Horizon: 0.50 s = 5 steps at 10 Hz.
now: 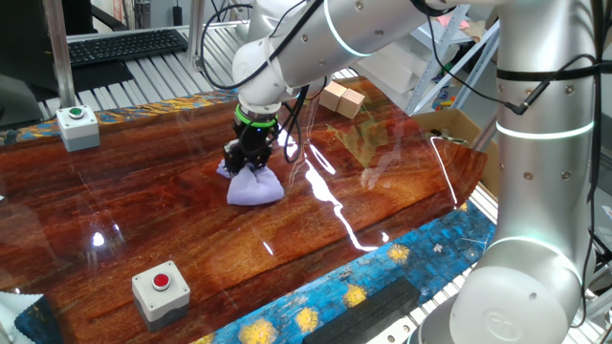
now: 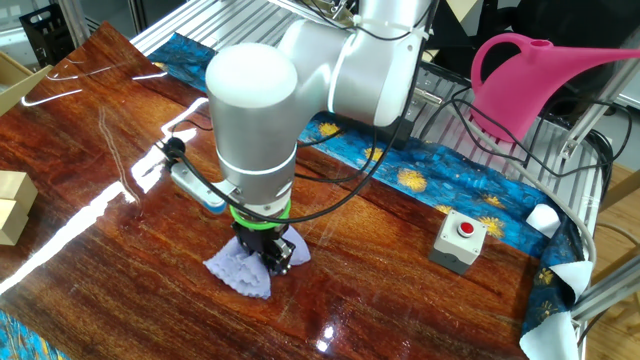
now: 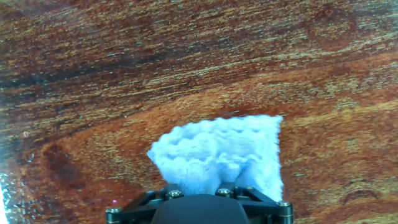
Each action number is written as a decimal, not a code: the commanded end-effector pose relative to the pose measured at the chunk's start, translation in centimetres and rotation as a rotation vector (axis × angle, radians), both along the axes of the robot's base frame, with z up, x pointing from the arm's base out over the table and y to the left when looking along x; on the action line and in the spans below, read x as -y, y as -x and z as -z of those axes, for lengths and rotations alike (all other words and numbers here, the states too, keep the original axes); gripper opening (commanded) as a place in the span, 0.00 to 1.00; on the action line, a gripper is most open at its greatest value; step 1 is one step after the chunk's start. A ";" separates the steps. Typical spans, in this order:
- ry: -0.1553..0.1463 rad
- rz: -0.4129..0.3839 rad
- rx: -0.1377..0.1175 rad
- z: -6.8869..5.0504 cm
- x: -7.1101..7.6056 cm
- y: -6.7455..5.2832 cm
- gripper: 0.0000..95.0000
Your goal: Clean the table with a cloth
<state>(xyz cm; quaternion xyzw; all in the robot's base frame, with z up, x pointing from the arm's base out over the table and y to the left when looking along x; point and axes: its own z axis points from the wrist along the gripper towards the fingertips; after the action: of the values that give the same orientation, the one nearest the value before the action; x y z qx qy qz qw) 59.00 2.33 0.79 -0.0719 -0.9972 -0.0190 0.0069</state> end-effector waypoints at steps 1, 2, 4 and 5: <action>-0.008 -0.007 0.003 -0.1 -0.1 0.1 1.00; -0.009 0.001 -0.001 -0.1 -0.1 0.1 1.00; -0.009 0.008 -0.006 -0.2 -0.3 0.2 1.00; -0.010 0.005 -0.007 -0.4 -0.4 0.3 1.00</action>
<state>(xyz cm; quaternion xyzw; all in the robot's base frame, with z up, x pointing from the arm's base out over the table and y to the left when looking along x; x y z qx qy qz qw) 58.87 2.76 1.06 -0.0746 -0.9969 -0.0233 0.0113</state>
